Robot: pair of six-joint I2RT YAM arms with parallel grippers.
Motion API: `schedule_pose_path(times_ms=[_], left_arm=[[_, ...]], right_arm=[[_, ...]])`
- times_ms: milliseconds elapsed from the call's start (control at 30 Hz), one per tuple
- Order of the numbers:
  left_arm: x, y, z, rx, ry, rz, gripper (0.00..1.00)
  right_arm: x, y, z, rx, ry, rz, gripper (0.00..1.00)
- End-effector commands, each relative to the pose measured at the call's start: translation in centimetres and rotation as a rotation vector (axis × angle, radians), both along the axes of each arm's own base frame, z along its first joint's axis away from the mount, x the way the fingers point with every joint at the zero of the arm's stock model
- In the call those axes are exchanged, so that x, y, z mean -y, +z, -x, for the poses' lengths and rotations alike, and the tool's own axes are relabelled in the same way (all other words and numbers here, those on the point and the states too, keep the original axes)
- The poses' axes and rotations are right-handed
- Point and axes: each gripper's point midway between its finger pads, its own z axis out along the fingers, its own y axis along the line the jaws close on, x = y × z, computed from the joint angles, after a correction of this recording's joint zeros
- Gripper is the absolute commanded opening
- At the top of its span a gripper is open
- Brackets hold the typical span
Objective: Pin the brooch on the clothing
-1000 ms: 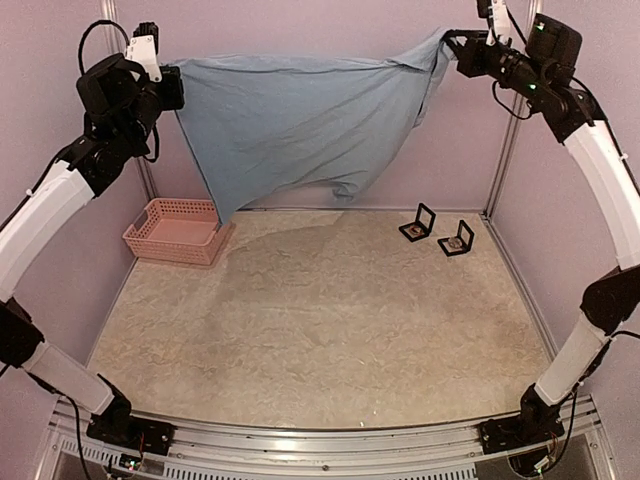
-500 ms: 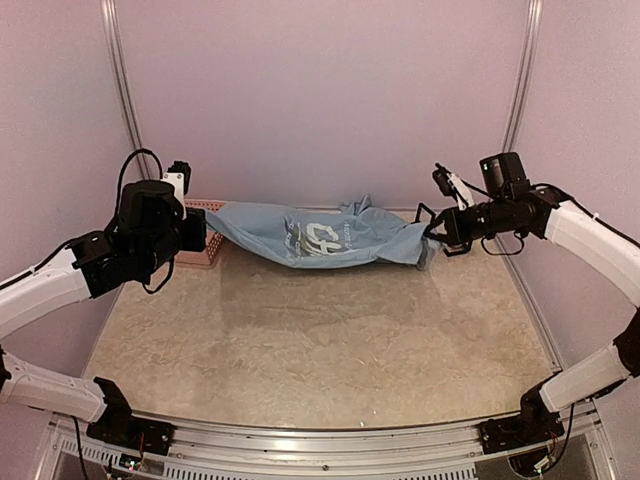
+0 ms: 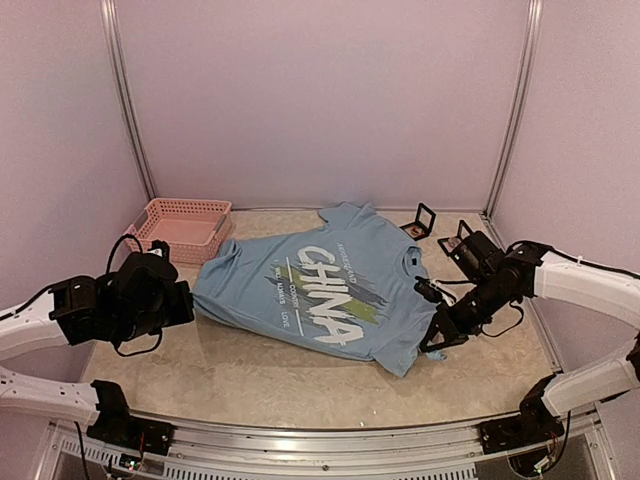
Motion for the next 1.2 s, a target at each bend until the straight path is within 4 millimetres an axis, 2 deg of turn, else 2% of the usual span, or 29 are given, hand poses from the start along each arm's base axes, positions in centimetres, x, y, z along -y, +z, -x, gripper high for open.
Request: schedule_pose_path(times_ms=[0, 133, 200, 300, 333, 367, 400, 467, 500, 533, 633, 667, 733, 767, 800, 833, 900, 967, 1033, 1100, 1167], left_arm=[[-2.0, -2.6, 2.8, -0.108, 0.102, 0.044, 0.00], [-1.5, -3.8, 4.9, -0.158, 0.082, 0.085, 0.00], [-1.9, -4.4, 5.9, -0.189, 0.099, 0.082, 0.00], [-2.9, -5.2, 7.4, -0.232, 0.135, 0.050, 0.02], [-3.1, -5.4, 7.9, -0.241, 0.141, 0.047, 0.11], [-3.2, -5.4, 8.3, -0.244, 0.139, 0.039, 0.24], [-3.2, -5.2, 8.6, -0.243, 0.133, 0.039, 0.35], [-3.2, -4.4, 8.9, -0.229, 0.137, 0.042, 0.48], [-3.2, -3.7, 8.9, -0.213, 0.139, 0.040, 0.50], [-3.1, -2.8, 9.0, -0.194, 0.136, 0.037, 0.50], [-1.7, 0.0, 8.8, -0.102, 0.091, 0.001, 0.51], [-0.9, 0.7, 8.5, -0.062, 0.057, -0.023, 0.53], [0.9, 0.8, 7.3, 0.005, -0.001, -0.120, 0.59], [1.6, 0.4, 6.6, 0.017, -0.010, -0.172, 0.57], [2.4, -0.5, 5.5, 0.014, -0.034, -0.255, 0.51], [2.9, -1.1, 4.4, 0.004, -0.043, -0.292, 0.48], [3.6, -2.5, 2.3, -0.010, -0.042, -0.352, 0.41], [4.6, -4.4, 0.4, -0.034, -0.085, -0.389, 0.38], [4.7, -6.8, -1.5, -0.093, -0.111, -0.367, 0.35], [4.4, -8.9, -2.4, -0.141, -0.113, -0.333, 0.31], [4.0, -11.1, -2.4, -0.185, -0.113, -0.340, 0.31]], right_arm=[[2.0, -1.5, 4.1, -0.162, -0.013, 0.094, 0.00], [3.1, -1.9, 5.9, -0.217, -0.010, 0.127, 0.00], [3.4, -2.4, 6.7, -0.249, -0.001, 0.137, 0.00], [3.9, -2.5, 7.8, -0.281, 0.014, 0.151, 0.06], [4.0, -2.2, 8.2, -0.289, 0.017, 0.143, 0.13], [4.1, -1.9, 8.5, -0.294, 0.021, 0.141, 0.27], [4.2, -1.6, 8.7, -0.296, 0.025, 0.143, 0.36], [4.6, -0.8, 9.0, -0.291, 0.035, 0.151, 0.71], [4.8, -0.3, 9.2, -0.290, 0.040, 0.161, 0.78], [5.0, 0.1, 9.0, -0.280, 0.042, 0.177, 0.81], [5.2, 2.4, 6.7, -0.181, 0.007, 0.222, 0.81], [4.9, 3.4, 5.1, -0.121, -0.022, 0.229, 0.81], [4.1, 4.9, 1.4, -0.002, -0.082, 0.236, 0.78], [3.8, 5.0, -0.7, 0.061, -0.116, 0.255, 0.75], [3.3, 4.9, -2.6, 0.110, -0.137, 0.261, 0.70], [2.7, 4.5, -4.4, 0.156, -0.152, 0.260, 0.63], [1.2, 3.2, -7.3, 0.222, -0.166, 0.242, 0.42], [0.1, 0.9, -9.8, 0.256, -0.180, 0.243, 0.22], [-0.5, -1.9, -11.4, 0.263, -0.187, 0.275, 0.06], [-0.9, -4.7, -12.3, 0.243, -0.182, 0.303, 0.00], [-0.9, -7.4, -12.2, 0.212, -0.178, 0.324, 0.00]])
